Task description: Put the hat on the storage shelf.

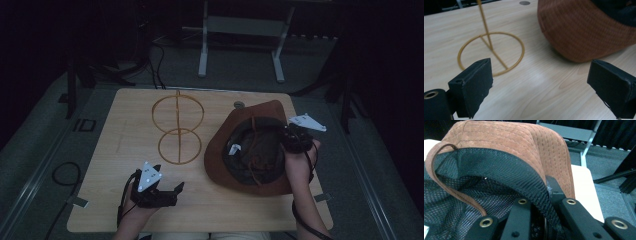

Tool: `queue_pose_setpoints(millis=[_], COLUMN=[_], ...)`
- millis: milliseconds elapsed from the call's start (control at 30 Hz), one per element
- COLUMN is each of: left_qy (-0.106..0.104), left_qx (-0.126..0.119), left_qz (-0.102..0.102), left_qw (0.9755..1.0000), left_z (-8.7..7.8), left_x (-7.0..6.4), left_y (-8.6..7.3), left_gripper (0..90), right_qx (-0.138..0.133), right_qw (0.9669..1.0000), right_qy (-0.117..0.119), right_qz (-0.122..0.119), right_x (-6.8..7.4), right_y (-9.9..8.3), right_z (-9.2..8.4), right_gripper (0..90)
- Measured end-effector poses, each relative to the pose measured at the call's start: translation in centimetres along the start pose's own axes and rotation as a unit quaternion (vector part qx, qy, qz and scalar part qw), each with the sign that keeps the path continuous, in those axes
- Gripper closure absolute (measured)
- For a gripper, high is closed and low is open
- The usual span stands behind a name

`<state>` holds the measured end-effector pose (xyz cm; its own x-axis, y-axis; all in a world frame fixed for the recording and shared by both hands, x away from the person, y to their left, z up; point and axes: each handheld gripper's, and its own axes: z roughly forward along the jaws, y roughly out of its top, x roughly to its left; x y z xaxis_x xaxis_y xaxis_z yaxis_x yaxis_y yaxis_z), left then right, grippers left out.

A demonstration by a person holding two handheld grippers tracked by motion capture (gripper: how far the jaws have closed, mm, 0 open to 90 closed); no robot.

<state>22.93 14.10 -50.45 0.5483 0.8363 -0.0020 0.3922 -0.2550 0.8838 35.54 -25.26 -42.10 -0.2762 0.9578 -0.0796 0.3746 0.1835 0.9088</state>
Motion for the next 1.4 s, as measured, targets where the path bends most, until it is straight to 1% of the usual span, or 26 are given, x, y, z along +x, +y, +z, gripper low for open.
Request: queue_pose_setpoints(millis=[100,167,233,267,300,333,400,467,667,700,767,800,833,867,900,967,1000,1033,1067,1133,1200,1267,1300,1333,1367,1400], left_qy=[-0.007,-0.012,-0.020,-0.028,-0.028,-0.030,-0.038,-0.039,-0.039,-0.038,-0.019,-0.017,-0.018,-0.014,-0.013,-0.030,-0.032,-0.020,-0.011,-0.009,0.009,0.017,0.021,0.031,0.036,0.038], left_qx=[0.004,0.003,0.001,-0.002,-0.002,-0.003,-0.009,-0.015,-0.015,-0.019,-0.011,-0.007,-0.002,0.005,0.007,0.007,0.004,0.000,0.001,0.003,0.003,0.012,0.013,0.014,0.021,0.022], left_qz=[0.007,0.014,0.017,0.019,0.019,0.022,0.026,0.039,0.054,0.062,0.082,0.087,0.087,0.090,0.088,0.071,0.073,0.082,0.083,0.080,0.094,0.089,0.090,0.092,0.096,0.092], left_qw=[0.9999,0.9998,0.9997,0.9994,0.9994,0.9993,0.9989,0.9984,0.9976,0.9971,0.9964,0.9960,0.9961,0.9958,0.9960,0.9970,0.9968,0.9965,0.9965,0.9968,0.9955,0.9958,0.9956,0.9952,0.9945,0.9947], left_z=[0.5,0.9,1.3,1.6,1.6,2.1,2.6,3.1,5.3,5.8,6.8,7.5,8.1,8.9,9.4,10.3,10.8,11.2,11.7,12.3,12.9,13.5,13.7,14.0,14.3,14.5], left_x=[-0.5,-1.0,-1.5,-1.9,-1.9,-2.5,-3.2,-3.9,-5.1,-5.4,-5.9,-6.1,-6.2,-6.3,-6.4,-6.6,-6.9,-7.2,-7.5,-7.8,-8.0,-8.2,-8.3,-8.6,-8.7,-8.8], left_y=[1.3,2.2,3.2,3.7,3.7,4.6,5.6,6.7,9.5,9.9,10.4,10.6,10.8,11.1,11.3,11.8,12.1,12.3,12.6,13.0,13.4,13.5,13.5,13.5,13.5,13.4], left_gripper=[7.1,7.1,7.1,7.2,7.2,7.2,7.2,7.1,7.2,7.2,7.2,7.2,7.2,7.2,7.2,7.2,7.2,7.2,7.2,7.2,8.0,8.0,8.0,8.0,8.4,10.0], right_qx=[-0.002,-0.004,-0.006,-0.007,-0.009,-0.009,-0.011,-0.013,-0.017,-0.018,-0.018,-0.016,-0.013,-0.014,-0.015,-0.016,-0.020,-0.020,-0.021,-0.024,-0.028,-0.031,-0.033,-0.033,-0.034,-0.035], right_qw=[1.0000,1.0000,0.9999,0.9999,0.9999,0.9999,0.9999,0.9998,0.9997,0.9997,0.9997,0.9997,0.9997,0.9997,0.9997,0.9996,0.9995,0.9995,0.9995,0.9994,0.9992,0.9991,0.9989,0.9989,0.9988,0.9987], right_qy=[0.001,0.006,0.005,0.006,0.005,0.005,0.007,0.007,0.009,0.011,0.011,0.013,0.016,0.016,0.014,0.016,0.015,0.015,0.018,0.019,0.024,0.024,0.028,0.030,0.032,0.036], right_qz=[-0.004,-0.003,-0.007,-0.007,-0.008,-0.008,-0.010,-0.012,-0.013,-0.013,-0.013,-0.011,-0.010,-0.009,-0.014,-0.018,-0.017,-0.017,-0.016,-0.016,-0.014,-0.015,-0.015,-0.013,-0.014,-0.013], right_x=[0.1,0.1,0.3,0.3,0.4,0.4,0.5,0.6,0.9,0.9,0.9,0.9,1.0,1.0,1.2,1.3,1.5,1.5,1.5,1.6,1.7,1.8,1.8,1.9,2.0,2.1], right_y=[-0.2,-0.3,-0.4,-0.4,-0.4,-0.4,-0.4,-0.4,-0.6,-0.7,-0.7,-0.8,-0.9,-0.9,-0.9,-0.9,-0.9,-0.9,-0.8,-0.7,-0.6,-0.6,-0.6,-0.6,-0.6,-0.6], right_z=[-0.3,-0.5,-0.7,-0.8,-0.9,-0.9,-1.2,-1.5,-1.9,-1.9,-1.8,-1.7,-1.7,-1.7,-1.8,-1.9,-2.1,-2.1,-2.2,-2.5,-2.7,-3.0,-3.1,-3.2,-3.3,-3.4], right_gripper=[83.7,83.7,83.7,83.7,83.7,83.7,83.7,83.7,83.6,83.6,83.6,83.6,83.7,83.7,83.7,83.7,83.6,83.6,83.6,83.7,83.7,83.7,83.7,83.7,83.7,83.7])
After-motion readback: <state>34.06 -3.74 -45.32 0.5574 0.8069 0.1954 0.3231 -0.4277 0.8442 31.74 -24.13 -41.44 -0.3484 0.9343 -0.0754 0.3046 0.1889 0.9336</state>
